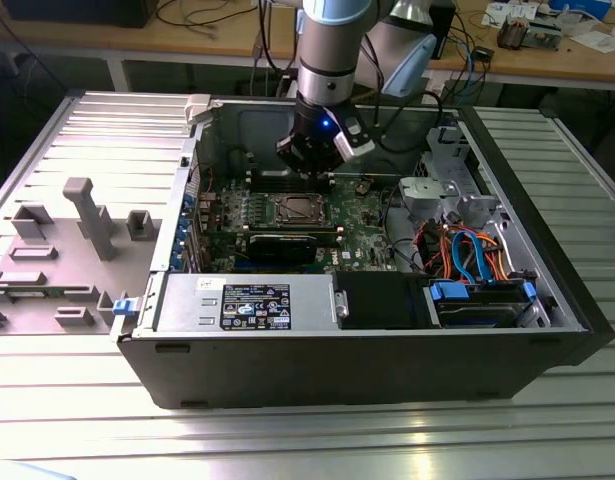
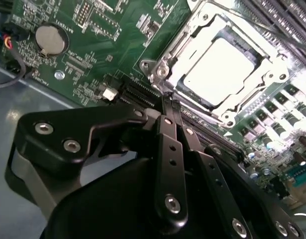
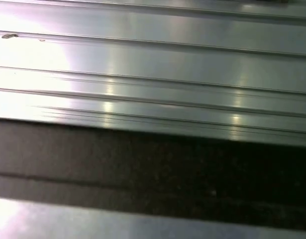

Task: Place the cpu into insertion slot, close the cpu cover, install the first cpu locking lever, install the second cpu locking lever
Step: 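Install the first cpu locking lever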

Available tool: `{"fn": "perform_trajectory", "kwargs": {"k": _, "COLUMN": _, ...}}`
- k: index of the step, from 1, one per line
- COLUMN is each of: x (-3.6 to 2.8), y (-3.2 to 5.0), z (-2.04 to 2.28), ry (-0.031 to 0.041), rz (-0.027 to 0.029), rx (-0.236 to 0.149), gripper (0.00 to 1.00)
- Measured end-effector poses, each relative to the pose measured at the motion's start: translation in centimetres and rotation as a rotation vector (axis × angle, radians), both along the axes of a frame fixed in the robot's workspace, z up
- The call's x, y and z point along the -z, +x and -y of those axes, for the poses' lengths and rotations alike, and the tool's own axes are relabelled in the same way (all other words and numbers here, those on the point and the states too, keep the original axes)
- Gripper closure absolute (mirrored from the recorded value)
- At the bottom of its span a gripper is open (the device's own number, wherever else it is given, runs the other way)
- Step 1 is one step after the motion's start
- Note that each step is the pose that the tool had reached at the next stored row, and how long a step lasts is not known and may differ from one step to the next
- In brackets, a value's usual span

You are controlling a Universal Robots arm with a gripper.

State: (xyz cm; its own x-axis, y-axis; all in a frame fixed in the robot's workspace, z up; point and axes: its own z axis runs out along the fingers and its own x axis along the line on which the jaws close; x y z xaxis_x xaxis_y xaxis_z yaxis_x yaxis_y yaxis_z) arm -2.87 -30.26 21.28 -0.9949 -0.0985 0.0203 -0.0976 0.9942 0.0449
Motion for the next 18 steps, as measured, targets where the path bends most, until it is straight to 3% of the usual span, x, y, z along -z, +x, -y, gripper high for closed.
{"fn": "perform_trajectory", "kwargs": {"k": 5, "x": 0.00, "y": 0.00, "z": 1.32, "ry": -0.0030, "rz": 0.0000, "rx": 0.000, "gripper": 0.89}}
{"fn": "perform_trajectory", "kwargs": {"k": 10, "x": 0.00, "y": 0.00, "z": 2.71, "ry": -0.0112, "rz": 0.0000, "rx": 0.000, "gripper": 0.89}}
{"fn": "perform_trajectory", "kwargs": {"k": 14, "x": -0.12, "y": 0.00, "z": 3.03, "ry": -0.0122, "rz": -0.0001, "rx": 0.000, "gripper": 0.89}}
{"fn": "perform_trajectory", "kwargs": {"k": 18, "x": -0.83, "y": 0.00, "z": 3.06, "ry": -0.0121, "rz": 0.0000, "rx": -0.001, "gripper": 0.89}}
